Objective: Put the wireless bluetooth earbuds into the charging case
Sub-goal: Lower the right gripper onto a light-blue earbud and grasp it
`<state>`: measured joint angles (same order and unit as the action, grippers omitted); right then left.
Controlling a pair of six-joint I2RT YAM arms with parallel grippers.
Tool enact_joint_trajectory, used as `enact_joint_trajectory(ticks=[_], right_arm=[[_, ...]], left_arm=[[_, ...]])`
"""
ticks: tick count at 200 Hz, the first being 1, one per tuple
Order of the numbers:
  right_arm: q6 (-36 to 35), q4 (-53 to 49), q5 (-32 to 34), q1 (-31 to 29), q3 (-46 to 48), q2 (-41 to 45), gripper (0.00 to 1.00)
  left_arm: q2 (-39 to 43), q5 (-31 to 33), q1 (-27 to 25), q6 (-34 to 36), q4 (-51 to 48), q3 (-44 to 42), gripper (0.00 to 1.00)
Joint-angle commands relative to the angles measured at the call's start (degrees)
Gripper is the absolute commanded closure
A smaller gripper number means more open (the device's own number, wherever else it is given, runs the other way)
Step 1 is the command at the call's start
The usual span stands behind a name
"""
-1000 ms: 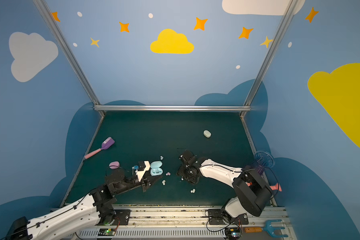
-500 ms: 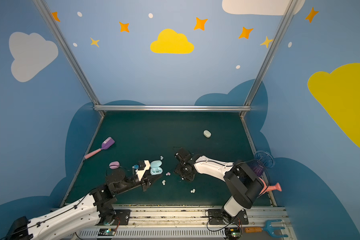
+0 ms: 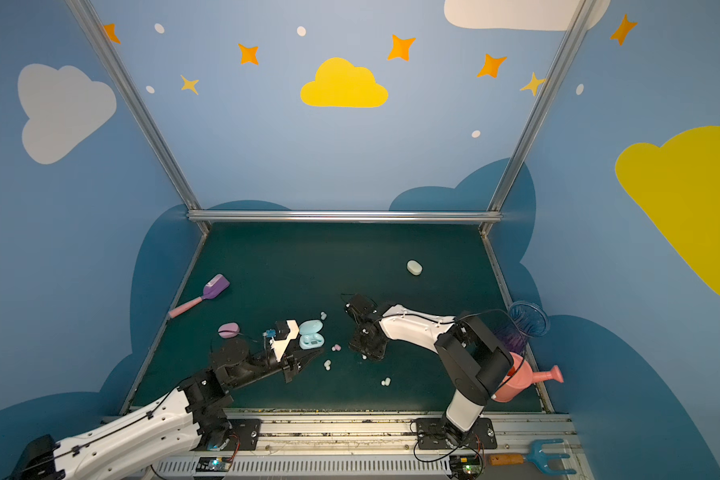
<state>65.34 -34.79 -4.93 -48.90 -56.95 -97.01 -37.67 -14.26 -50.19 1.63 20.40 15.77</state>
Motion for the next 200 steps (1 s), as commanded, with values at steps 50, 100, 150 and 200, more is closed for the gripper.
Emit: enact_joint_trajectory(ticks=[50,100,150,200], right_arm=[[-1.02,-4.66,1.50,-0.15,-3.43,-4.89,0.57],[-0.83,-5.28,1.35,-0.13,-4.22,-6.76,0.66],[-0.71,-5.49,0.27,0.04,-4.73,-8.81,0.77],[-1.25,-5.02,0.07,0.12,-4.78,-8.25,0.82]], left_arm=[[1.07,0.75,0.29,-0.22,0.68,-0.60,0.96],[1.50,1.01,0.28,-0.13,0.85,-0.80,0.96],[1.90,1.17,0.37,0.00,0.69,-0.65,0.96],[1.43,1.09,0.40,0.13,0.56,-0.23,0.96]])
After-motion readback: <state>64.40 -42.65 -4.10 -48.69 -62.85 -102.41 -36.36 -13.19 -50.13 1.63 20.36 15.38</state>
